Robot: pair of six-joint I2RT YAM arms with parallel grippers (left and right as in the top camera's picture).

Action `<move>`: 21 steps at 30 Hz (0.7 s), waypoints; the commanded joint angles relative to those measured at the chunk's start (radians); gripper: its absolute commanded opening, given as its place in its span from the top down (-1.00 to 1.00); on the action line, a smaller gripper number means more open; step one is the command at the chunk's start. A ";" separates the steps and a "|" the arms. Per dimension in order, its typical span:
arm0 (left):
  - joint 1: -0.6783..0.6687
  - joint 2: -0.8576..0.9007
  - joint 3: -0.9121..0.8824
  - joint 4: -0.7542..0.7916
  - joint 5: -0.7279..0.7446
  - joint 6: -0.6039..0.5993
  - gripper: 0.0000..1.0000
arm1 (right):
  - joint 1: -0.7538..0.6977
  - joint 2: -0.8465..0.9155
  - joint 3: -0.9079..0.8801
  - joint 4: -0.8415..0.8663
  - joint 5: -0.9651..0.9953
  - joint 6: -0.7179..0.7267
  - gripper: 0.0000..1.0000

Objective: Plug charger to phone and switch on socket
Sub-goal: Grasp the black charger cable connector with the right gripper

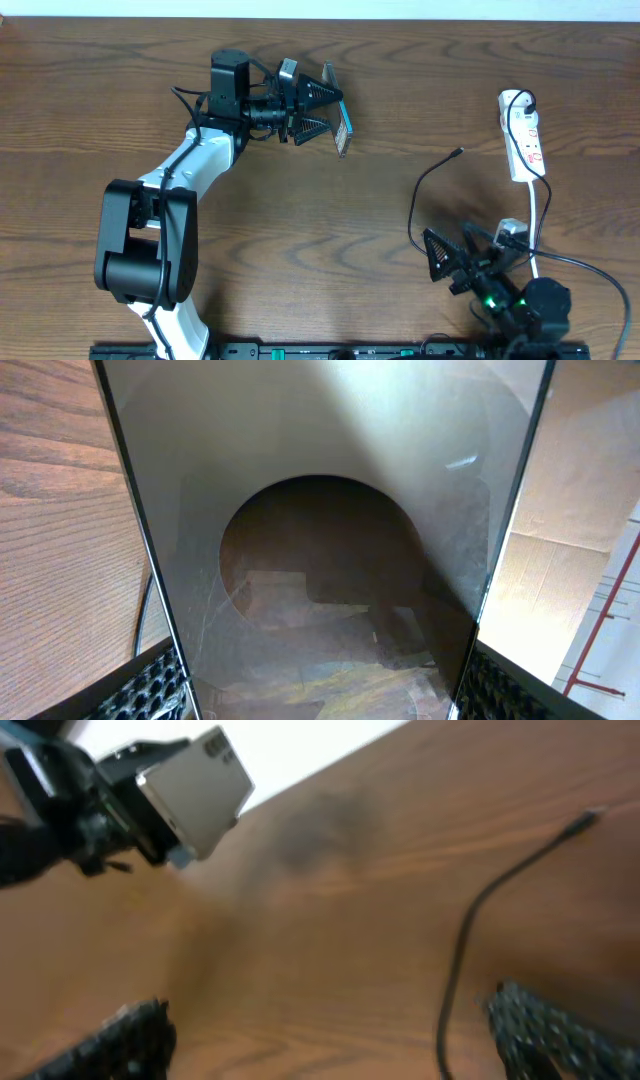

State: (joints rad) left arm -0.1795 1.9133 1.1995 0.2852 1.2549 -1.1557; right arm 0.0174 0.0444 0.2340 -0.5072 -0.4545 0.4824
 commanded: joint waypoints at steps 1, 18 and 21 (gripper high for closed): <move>0.005 -0.019 0.036 0.009 0.039 -0.002 -0.09 | 0.010 0.028 0.143 -0.101 0.083 -0.169 -0.99; 0.004 -0.019 0.036 0.009 0.039 -0.088 -0.08 | 0.010 0.307 0.359 -0.260 -0.020 -0.261 -0.99; 0.004 -0.019 0.036 0.009 0.039 -0.089 -0.08 | 0.010 0.357 0.359 -0.235 -0.119 -0.286 -0.98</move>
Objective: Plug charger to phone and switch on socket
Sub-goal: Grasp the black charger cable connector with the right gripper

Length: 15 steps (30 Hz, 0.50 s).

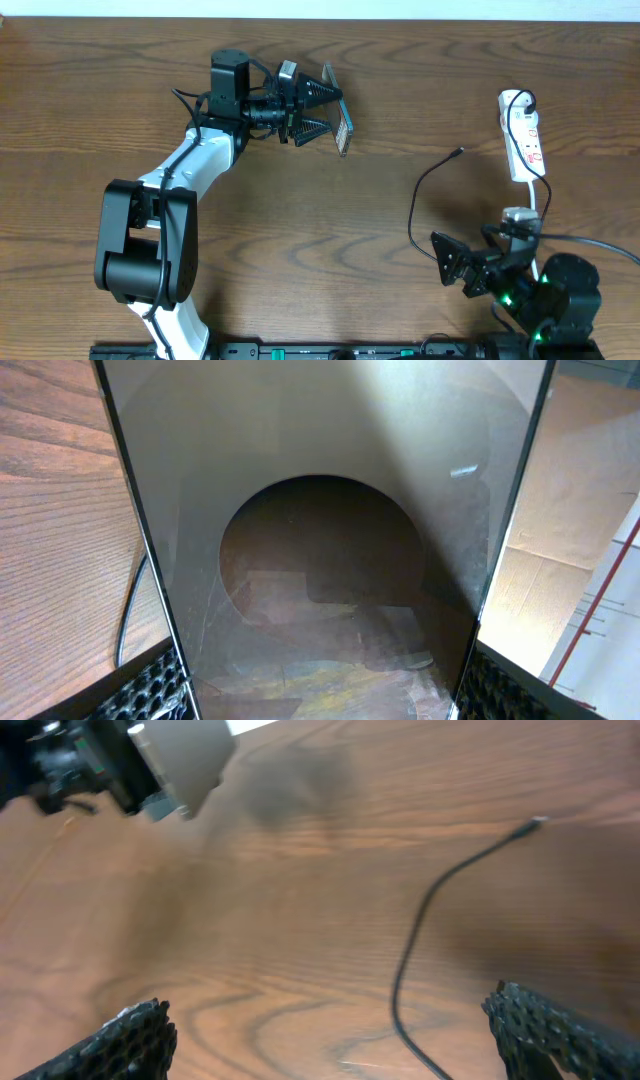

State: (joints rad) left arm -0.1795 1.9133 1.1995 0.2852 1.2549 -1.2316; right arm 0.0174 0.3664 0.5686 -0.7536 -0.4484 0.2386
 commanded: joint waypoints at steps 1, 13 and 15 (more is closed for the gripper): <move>0.004 -0.019 0.036 0.009 0.039 -0.021 -0.09 | 0.010 0.054 0.024 0.022 -0.188 -0.066 -0.99; 0.004 -0.019 0.036 0.009 0.016 -0.068 -0.08 | 0.011 0.154 0.024 0.297 -0.393 -0.068 -0.99; 0.004 -0.019 0.036 0.009 0.016 -0.068 -0.08 | 0.011 0.175 0.024 0.343 -0.393 -0.068 -0.99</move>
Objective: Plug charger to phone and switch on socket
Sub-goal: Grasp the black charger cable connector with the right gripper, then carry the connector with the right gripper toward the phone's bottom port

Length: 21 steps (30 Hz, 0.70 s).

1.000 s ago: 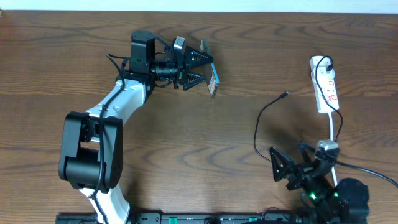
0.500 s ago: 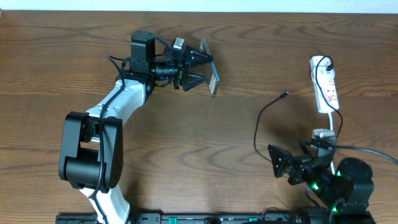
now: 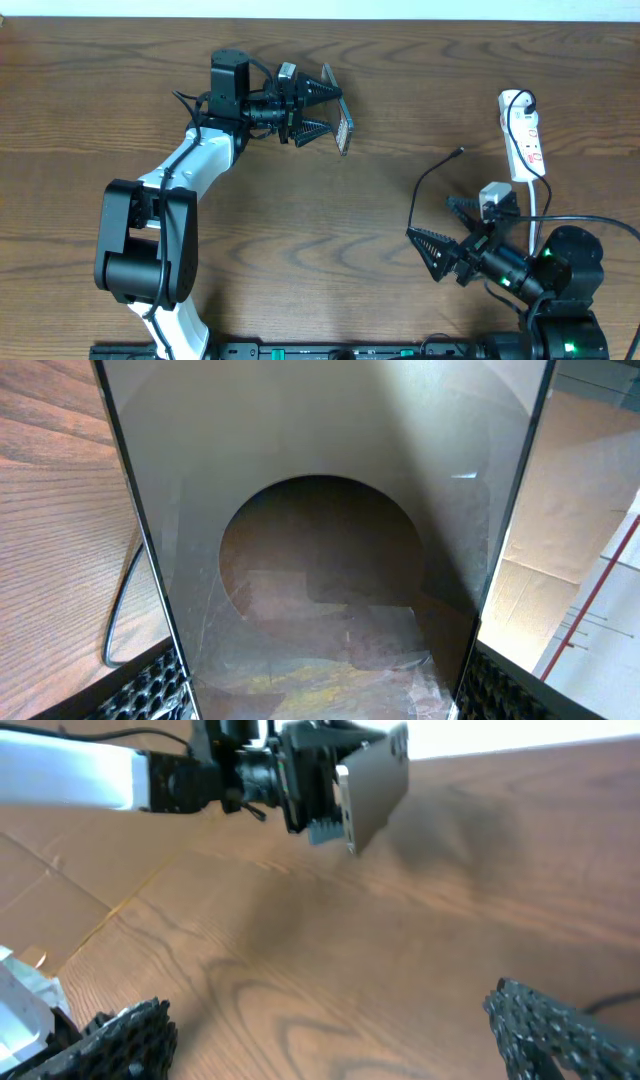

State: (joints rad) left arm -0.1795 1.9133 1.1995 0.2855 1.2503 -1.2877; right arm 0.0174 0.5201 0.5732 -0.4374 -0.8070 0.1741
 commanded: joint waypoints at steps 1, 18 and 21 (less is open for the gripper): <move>0.004 -0.019 0.036 0.009 0.020 -0.012 -0.08 | 0.011 0.034 0.019 0.048 -0.034 -0.003 -0.99; 0.004 -0.019 0.036 0.009 0.017 -0.012 -0.08 | 0.356 0.358 0.119 0.235 0.391 0.083 -0.99; 0.004 -0.019 0.036 0.009 0.017 -0.013 -0.08 | 0.433 0.400 0.176 0.214 0.503 0.082 -0.99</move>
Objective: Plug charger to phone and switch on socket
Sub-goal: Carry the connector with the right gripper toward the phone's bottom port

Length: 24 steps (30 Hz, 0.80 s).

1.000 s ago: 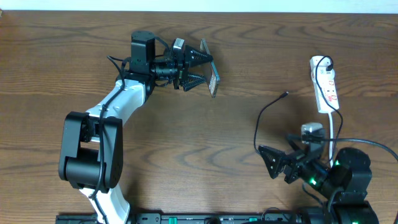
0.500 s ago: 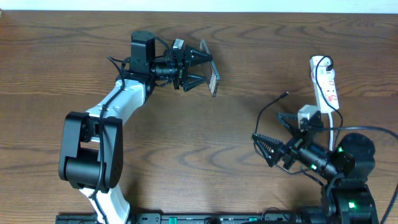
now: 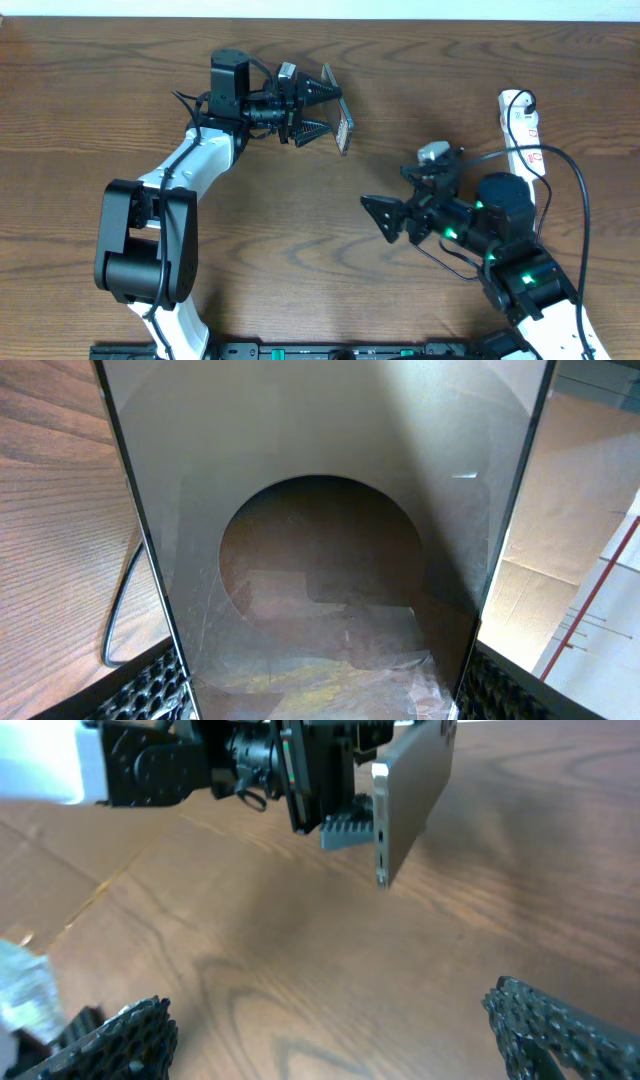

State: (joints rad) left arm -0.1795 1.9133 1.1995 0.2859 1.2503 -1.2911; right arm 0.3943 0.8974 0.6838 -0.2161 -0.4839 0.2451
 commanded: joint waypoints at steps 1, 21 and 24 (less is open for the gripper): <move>0.004 -0.019 0.036 0.008 0.017 -0.010 -0.08 | 0.078 0.034 0.082 -0.012 0.209 0.011 -0.98; 0.004 -0.019 0.036 0.008 0.018 -0.013 -0.08 | 0.255 0.290 0.262 -0.006 0.575 -0.018 -0.98; 0.004 -0.019 0.036 0.008 0.018 -0.013 -0.08 | 0.255 0.317 0.262 0.010 0.608 -0.018 -0.98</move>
State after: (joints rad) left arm -0.1795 1.9133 1.1995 0.2859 1.2499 -1.3056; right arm 0.6392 1.1919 0.9234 -0.2176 0.0624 0.2398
